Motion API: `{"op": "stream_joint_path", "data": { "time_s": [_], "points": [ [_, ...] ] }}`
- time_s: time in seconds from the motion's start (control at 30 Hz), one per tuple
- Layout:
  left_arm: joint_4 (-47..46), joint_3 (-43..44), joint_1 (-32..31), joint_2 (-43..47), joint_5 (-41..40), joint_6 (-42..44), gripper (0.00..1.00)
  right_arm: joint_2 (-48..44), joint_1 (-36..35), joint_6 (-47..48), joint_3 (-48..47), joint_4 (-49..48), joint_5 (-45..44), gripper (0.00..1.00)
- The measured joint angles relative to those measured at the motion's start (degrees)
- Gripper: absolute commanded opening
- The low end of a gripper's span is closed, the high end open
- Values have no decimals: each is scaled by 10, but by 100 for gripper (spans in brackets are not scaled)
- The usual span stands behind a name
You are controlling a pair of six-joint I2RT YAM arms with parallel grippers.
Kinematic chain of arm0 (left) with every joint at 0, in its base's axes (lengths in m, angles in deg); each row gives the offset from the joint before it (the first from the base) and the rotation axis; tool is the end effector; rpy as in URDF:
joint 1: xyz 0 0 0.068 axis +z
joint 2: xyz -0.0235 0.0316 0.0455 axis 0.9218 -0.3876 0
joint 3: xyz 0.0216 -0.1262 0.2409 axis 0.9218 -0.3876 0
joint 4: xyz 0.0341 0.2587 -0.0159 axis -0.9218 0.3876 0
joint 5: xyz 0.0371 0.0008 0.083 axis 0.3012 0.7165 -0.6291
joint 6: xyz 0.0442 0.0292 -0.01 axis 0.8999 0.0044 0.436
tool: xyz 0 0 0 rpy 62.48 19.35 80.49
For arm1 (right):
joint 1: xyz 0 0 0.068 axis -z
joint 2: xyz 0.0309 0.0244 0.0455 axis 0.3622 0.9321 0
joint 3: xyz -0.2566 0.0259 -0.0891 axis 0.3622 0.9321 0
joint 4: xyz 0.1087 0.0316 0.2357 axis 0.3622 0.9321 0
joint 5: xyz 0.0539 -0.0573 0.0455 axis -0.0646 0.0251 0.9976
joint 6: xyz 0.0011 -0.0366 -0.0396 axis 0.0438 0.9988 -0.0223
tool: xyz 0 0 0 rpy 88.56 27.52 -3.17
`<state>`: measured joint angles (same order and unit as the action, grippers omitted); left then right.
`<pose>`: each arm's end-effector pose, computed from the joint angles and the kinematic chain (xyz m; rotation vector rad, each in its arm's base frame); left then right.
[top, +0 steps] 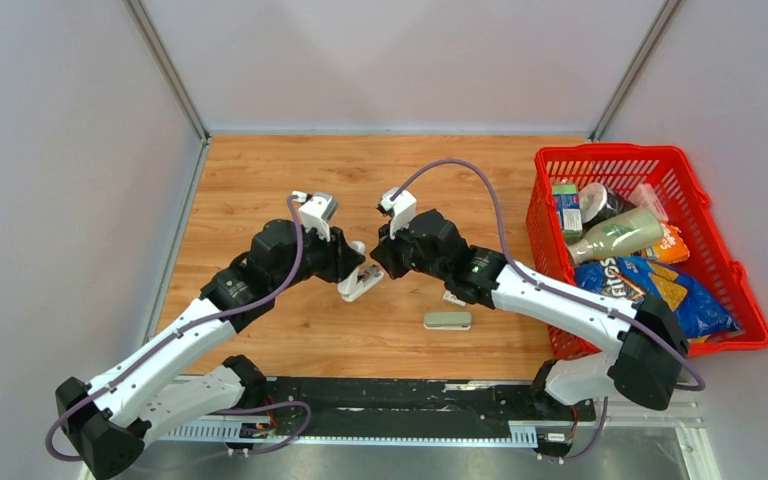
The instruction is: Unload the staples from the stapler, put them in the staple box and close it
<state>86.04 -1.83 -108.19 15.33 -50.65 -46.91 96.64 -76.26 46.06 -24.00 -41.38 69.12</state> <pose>0.1507 -0.1352 0.3204 0.3613 2.0077 -0.8256 0.1783 0.2528 0.3050 -0.7440 1.9851 0.6868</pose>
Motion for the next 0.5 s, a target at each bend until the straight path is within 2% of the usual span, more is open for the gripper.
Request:
{"op": "stream_joint_path", "data": {
  "time_s": [0.23,0.5],
  "points": [
    [-7,0,1,-4,-26,-24,0,32,14,0,37,-99,48,0],
    [-8,0,2,-7,-46,-43,0,66,19,0,42,-150,93,0]
  ]
}}
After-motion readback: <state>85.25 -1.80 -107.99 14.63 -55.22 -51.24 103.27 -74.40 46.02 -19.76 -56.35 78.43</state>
